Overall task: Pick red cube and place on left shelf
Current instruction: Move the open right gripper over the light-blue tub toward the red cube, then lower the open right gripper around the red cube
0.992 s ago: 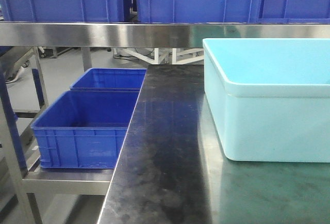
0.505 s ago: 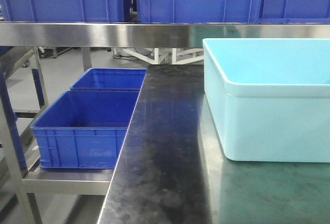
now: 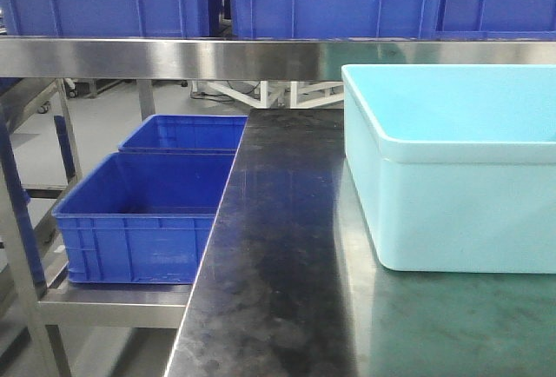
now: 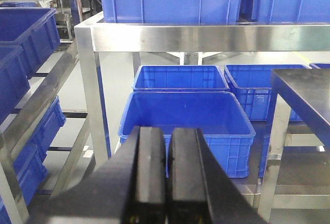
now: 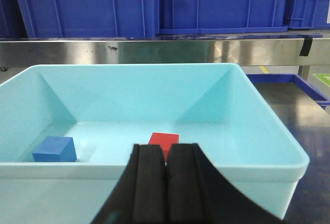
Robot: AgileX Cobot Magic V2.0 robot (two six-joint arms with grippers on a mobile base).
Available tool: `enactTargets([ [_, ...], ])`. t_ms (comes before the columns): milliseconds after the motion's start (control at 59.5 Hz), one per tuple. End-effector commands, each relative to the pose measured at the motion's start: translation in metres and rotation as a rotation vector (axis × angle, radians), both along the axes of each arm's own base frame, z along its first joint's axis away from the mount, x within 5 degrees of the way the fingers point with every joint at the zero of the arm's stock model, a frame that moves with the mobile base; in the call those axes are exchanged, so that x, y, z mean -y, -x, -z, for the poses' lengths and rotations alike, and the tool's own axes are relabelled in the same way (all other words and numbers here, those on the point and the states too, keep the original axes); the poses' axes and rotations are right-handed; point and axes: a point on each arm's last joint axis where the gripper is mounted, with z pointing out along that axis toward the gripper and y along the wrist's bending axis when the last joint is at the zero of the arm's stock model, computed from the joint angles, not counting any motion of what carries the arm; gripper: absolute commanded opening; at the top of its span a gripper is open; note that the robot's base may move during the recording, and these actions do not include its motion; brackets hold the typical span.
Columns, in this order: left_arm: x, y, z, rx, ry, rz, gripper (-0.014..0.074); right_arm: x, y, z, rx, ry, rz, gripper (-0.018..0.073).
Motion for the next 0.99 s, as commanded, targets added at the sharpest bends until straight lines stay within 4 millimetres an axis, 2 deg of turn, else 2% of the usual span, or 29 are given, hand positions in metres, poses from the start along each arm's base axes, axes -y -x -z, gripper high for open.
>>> enactTargets([
  [0,0.000,0.000,-0.001,0.080,0.015,0.005,0.0102,0.000,0.003,-0.015,0.131,0.010,0.002,0.0049],
  [101,0.000,0.000,-0.001,0.080,0.009,0.005,0.0102,0.000,0.003,-0.016,0.139,0.010,0.002,0.0049],
  [235,0.000,0.000,-0.001,0.080,0.009,0.005,0.0102,0.000,0.003,-0.028,0.174,0.011,0.001,0.0049],
  [336,0.000,0.000,-0.001,0.080,0.015,0.005,0.0102,0.000,-0.003,-0.047,0.159,0.011,0.000,0.0049],
  [437,0.000,0.000,-0.001,0.080,0.009,0.005,0.0102,0.000,-0.017,-0.069,0.112,0.009,0.000,0.0049],
  [605,0.000,0.000,-0.001,0.080,0.009,0.005,0.0102,0.001,-0.057,-0.110,0.028,0.008,0.000,0.0049],
  [757,0.000,0.000,-0.001,0.080,0.015,0.005,0.0102,0.002,-0.109,-0.137,-0.063,0.003,0.000,0.0049],
  [875,0.000,0.000,-0.001,0.080,0.009,0.005,0.0102,0.004,-0.153,-0.145,-0.196,-0.001,0.003,0.0049],
  [975,0.000,0.000,-0.001,0.080,0.009,0.005,0.0102,0.005,-0.182,-0.147,-0.314,-0.005,0.005,0.0070],
])
